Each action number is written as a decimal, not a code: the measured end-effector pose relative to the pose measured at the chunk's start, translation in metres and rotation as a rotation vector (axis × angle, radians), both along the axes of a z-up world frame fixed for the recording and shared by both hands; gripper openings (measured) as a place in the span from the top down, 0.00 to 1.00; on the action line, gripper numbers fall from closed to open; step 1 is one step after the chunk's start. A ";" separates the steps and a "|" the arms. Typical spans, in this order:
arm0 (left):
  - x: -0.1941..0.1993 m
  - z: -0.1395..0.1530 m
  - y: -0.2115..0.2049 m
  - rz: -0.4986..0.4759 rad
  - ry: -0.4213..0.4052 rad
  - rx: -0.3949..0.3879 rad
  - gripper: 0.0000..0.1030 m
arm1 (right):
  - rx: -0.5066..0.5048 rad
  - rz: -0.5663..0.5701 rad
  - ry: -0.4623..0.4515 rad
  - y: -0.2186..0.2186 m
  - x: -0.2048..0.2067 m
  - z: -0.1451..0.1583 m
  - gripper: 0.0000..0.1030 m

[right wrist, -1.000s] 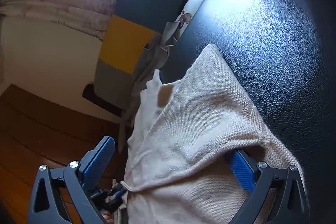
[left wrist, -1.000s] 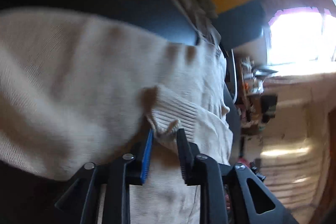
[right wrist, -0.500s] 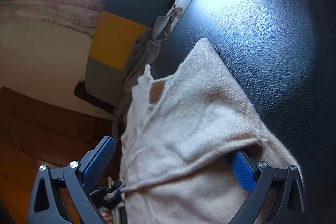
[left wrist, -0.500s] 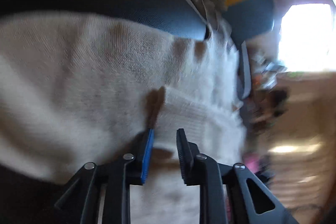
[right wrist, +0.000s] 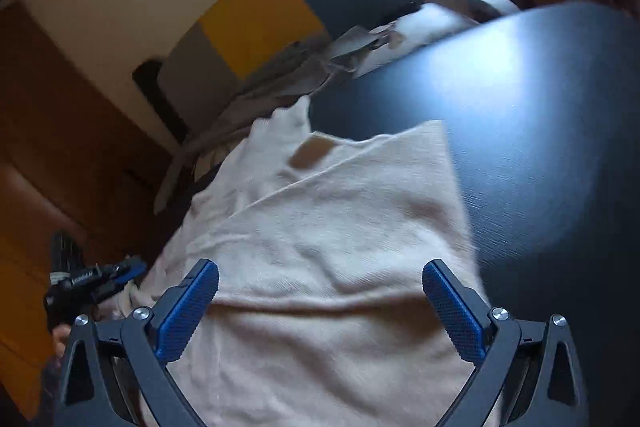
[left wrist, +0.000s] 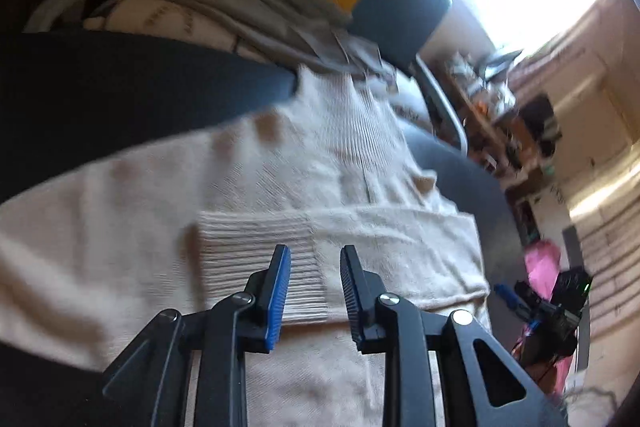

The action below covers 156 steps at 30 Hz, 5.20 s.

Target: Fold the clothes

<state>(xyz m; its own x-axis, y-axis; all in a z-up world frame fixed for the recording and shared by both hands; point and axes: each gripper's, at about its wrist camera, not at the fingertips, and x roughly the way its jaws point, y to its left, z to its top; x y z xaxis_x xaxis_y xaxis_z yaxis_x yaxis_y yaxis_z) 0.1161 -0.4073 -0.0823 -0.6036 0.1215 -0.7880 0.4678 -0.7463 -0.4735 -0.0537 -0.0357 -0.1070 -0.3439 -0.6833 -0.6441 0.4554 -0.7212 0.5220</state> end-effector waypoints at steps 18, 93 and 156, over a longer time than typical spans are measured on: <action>0.041 -0.019 -0.001 0.059 0.093 0.030 0.73 | 0.427 0.125 0.231 -0.032 0.017 -0.045 0.00; -0.039 -0.004 0.071 -0.193 0.135 -0.064 0.82 | 0.242 0.383 0.213 -0.109 0.017 0.014 0.56; 0.263 0.092 -0.129 0.600 0.253 -0.214 0.60 | 0.281 0.237 0.405 -0.131 0.091 -0.003 0.14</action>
<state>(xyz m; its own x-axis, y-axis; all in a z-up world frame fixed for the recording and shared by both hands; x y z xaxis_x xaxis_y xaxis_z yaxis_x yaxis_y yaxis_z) 0.3789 -0.5367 0.0096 -0.6865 -0.4340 -0.5834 0.7240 -0.4819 -0.4935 0.0374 -0.1667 -0.1097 -0.4594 -0.5929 -0.6614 0.7472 -0.6606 0.0731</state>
